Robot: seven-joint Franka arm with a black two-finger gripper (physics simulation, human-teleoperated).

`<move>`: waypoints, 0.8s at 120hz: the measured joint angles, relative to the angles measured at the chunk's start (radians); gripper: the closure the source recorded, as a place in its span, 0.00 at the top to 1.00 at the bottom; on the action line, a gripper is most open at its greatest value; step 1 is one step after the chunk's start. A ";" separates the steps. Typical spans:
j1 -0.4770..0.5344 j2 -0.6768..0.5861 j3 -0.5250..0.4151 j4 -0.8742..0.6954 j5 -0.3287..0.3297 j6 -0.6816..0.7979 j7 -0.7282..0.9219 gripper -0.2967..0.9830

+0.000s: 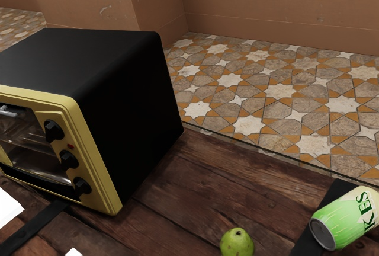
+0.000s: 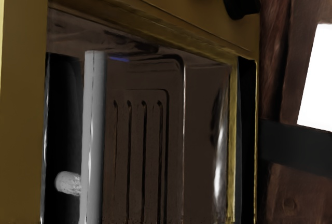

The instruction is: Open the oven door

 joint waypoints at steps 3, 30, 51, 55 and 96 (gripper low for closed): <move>0.000 0.001 0.000 0.000 0.005 0.003 0.003 0.77; 0.000 0.038 0.001 -0.001 0.031 0.033 0.008 0.77; 0.000 0.050 0.017 0.000 0.044 0.049 0.004 0.77; 0.000 0.056 0.018 0.002 0.046 0.051 0.003 0.77; -0.001 0.108 0.019 0.014 0.048 0.070 -0.001 0.77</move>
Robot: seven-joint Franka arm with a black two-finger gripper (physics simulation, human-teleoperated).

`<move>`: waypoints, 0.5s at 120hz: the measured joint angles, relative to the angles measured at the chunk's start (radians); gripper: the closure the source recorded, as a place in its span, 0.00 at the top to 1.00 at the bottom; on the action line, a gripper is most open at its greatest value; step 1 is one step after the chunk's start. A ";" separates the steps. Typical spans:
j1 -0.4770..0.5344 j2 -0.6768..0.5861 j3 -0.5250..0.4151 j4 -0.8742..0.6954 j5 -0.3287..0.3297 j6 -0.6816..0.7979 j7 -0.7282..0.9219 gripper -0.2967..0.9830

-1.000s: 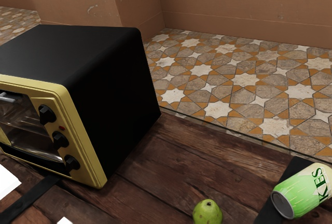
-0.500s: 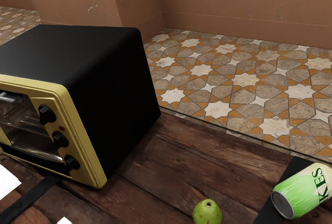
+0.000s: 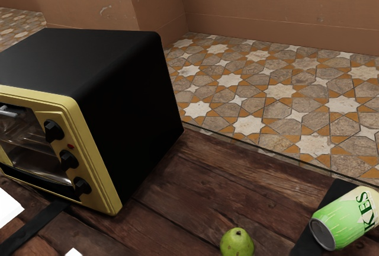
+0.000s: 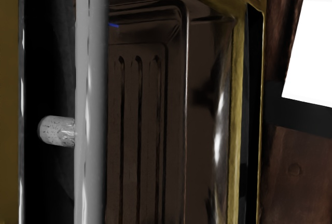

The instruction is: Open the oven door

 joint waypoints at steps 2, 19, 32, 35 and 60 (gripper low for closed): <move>0.000 -0.001 0.000 -0.001 0.000 0.001 0.000 0.77; 0.001 -0.012 0.022 -0.007 0.000 0.003 0.000 0.77; 0.001 -0.012 0.027 -0.011 0.000 0.004 0.001 0.77; 0.001 -0.011 0.027 -0.011 0.000 0.004 0.001 0.77; -0.003 0.007 0.028 -0.011 0.000 0.007 0.001 0.77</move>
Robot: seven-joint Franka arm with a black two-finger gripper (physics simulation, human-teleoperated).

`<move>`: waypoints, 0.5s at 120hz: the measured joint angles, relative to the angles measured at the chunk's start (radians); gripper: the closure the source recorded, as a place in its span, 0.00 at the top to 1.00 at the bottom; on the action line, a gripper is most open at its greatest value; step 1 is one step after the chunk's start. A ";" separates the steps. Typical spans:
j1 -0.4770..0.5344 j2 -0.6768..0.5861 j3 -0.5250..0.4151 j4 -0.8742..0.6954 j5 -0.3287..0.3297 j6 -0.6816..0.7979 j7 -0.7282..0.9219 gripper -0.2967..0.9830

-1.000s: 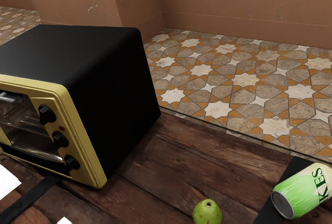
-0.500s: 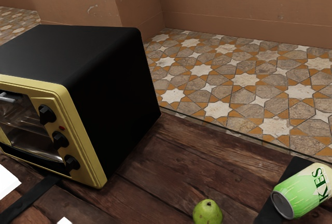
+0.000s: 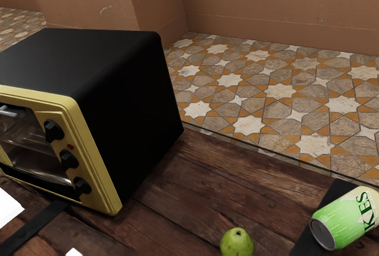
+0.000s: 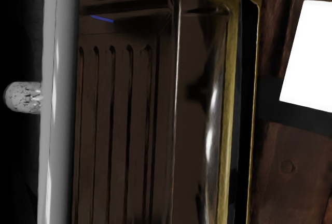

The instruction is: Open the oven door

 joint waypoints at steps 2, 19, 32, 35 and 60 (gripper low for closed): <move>0.000 0.002 0.000 0.000 0.000 0.000 0.000 0.77; 0.000 0.007 0.000 -0.001 0.000 0.001 0.000 0.77; -0.001 0.009 0.000 -0.001 0.000 0.001 0.000 0.77; 0.000 0.011 0.000 -0.001 0.000 0.001 0.000 0.77; 0.260 -0.289 0.035 -0.157 0.002 -0.089 0.012 0.73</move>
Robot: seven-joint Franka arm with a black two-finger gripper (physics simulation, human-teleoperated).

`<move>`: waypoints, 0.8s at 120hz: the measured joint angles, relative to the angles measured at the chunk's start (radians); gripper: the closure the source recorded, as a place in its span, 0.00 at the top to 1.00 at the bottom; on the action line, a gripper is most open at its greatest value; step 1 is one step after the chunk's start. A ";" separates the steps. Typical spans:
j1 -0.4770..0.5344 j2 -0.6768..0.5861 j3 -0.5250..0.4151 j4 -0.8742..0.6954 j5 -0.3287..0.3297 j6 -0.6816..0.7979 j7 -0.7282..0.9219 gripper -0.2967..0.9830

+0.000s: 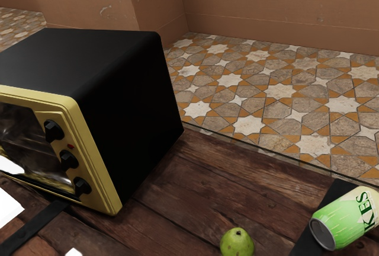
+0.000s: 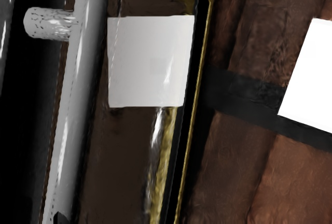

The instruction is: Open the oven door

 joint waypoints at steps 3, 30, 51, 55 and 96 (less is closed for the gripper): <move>0.181 -0.097 0.039 0.071 -0.008 -0.087 0.016 0.74; 0.437 0.793 -1.212 1.197 -0.261 -0.470 -0.188 0.76; 0.218 1.134 -1.334 1.105 -0.050 -0.516 -0.539 0.76; 0.217 1.138 -1.316 1.101 -0.047 -0.534 -0.621 0.76; -0.246 1.118 -0.797 1.103 -0.045 -0.617 -1.244 0.77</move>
